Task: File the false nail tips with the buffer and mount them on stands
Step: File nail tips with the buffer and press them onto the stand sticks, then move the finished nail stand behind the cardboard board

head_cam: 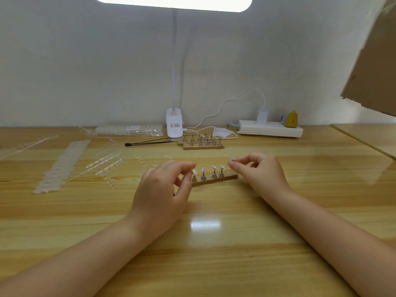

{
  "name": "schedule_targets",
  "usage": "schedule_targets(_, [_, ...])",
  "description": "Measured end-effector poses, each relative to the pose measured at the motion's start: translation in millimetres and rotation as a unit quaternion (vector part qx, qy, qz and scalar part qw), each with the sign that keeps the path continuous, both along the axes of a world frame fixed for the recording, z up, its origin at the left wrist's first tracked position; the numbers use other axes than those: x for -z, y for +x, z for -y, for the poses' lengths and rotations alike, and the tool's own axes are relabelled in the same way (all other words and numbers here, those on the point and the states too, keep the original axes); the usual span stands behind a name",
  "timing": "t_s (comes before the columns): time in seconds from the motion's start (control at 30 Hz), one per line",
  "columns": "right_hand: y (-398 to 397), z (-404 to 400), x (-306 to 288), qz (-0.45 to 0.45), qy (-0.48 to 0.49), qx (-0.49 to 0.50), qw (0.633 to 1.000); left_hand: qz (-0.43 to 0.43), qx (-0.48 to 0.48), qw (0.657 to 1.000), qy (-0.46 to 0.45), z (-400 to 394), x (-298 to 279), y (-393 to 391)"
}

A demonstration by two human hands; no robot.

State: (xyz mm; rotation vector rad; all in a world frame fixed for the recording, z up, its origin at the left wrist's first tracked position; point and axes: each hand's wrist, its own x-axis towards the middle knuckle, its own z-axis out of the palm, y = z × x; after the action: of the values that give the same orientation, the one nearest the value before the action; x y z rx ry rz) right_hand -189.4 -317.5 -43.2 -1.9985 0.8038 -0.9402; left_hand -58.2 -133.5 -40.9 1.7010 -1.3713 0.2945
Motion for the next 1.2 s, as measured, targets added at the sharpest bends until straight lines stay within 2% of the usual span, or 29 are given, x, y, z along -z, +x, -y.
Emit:
schedule_targets(0.1, [1.4,1.7,1.9,-0.032,0.025,-0.003,0.999,0.007,0.001,1.0,0.006,-0.5,-0.4,-0.9])
schedule_targets(0.37, [3.8,5.3,1.0,-0.134,-0.05,-0.011,0.99,0.026,-0.009,0.999,0.02,-0.4,-0.9,-1.6])
schedule_targets(0.5, [0.4,10.3,-3.2,-0.276,-0.145,-0.054,0.949,0.03,-0.011,0.999,0.018,0.2,-0.6,-1.8])
schedule_targets(0.53, [-0.5,11.1,-5.0,-0.289,-0.163,-0.064,0.941,0.031,-0.01,0.999,0.019,0.2,-0.7,-1.7])
schedule_targets(0.7, [-14.2,19.4,-20.6,-0.296,-0.147,-0.148,0.932,0.034,-0.01,0.999,0.018,0.0,0.1,0.0])
schedule_targets(0.77, [-20.1,21.7,-25.7,-0.279,-0.126,-0.155,0.939,0.043,-0.016,0.999,0.019,-0.1,-1.6,-0.5])
schedule_targets(0.93, [-37.4,33.4,-45.4,-0.186,-0.068,-0.098,0.975,0.071,-0.029,0.997,0.031,3.9,-13.7,-2.2])
schedule_targets(1.07, [-61.9,63.0,-61.2,-0.153,-0.049,0.023,0.987,0.064,-0.027,0.982,0.175,22.8,-23.3,-8.5])
schedule_targets(1.2, [-103.3,100.7,-53.4,-0.18,-0.066,0.154,0.969,0.049,0.015,0.959,0.277,59.6,-29.8,-26.5])
